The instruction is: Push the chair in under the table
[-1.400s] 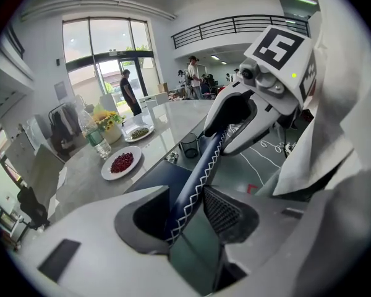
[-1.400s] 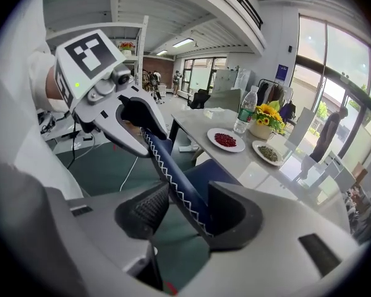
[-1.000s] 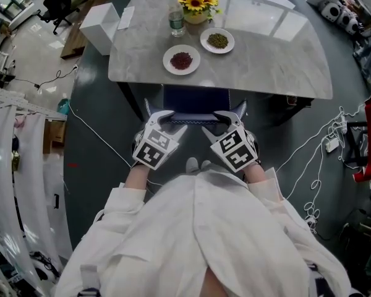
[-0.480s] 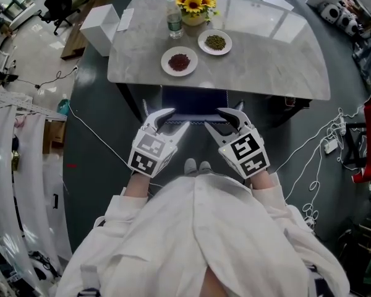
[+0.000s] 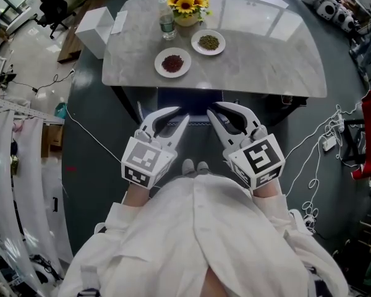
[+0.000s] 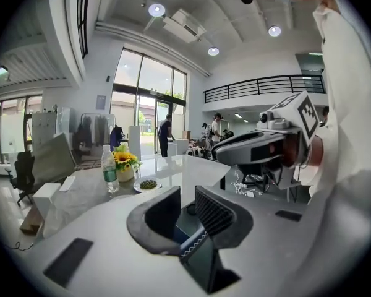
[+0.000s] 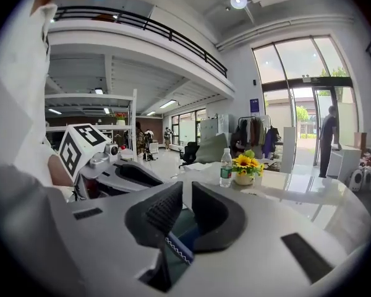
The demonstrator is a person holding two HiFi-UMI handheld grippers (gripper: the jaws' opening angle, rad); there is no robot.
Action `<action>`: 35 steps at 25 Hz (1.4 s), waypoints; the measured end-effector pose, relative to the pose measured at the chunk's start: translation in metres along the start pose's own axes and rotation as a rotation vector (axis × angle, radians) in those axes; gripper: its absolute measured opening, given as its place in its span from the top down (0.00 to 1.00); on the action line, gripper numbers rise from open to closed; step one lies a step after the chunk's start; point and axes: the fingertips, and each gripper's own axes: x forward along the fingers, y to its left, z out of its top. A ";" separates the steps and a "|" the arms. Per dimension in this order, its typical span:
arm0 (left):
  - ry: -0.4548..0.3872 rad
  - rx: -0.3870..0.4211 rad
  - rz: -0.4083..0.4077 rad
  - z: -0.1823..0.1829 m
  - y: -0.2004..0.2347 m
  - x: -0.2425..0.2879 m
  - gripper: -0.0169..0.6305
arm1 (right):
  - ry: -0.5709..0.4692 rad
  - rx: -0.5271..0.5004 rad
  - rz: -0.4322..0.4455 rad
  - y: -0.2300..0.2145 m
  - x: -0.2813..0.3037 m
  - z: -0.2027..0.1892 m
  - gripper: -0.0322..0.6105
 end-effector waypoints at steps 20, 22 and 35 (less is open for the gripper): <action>-0.050 -0.054 -0.100 0.034 -0.035 0.003 0.95 | -0.059 0.010 0.055 0.000 -0.023 0.013 0.90; -0.050 -0.061 -0.108 0.033 -0.036 0.004 0.95 | -0.047 -0.008 0.047 0.000 -0.022 0.010 0.90; -0.056 -0.090 -0.133 0.037 -0.042 0.009 0.95 | -0.043 0.046 0.024 -0.004 -0.020 0.003 0.90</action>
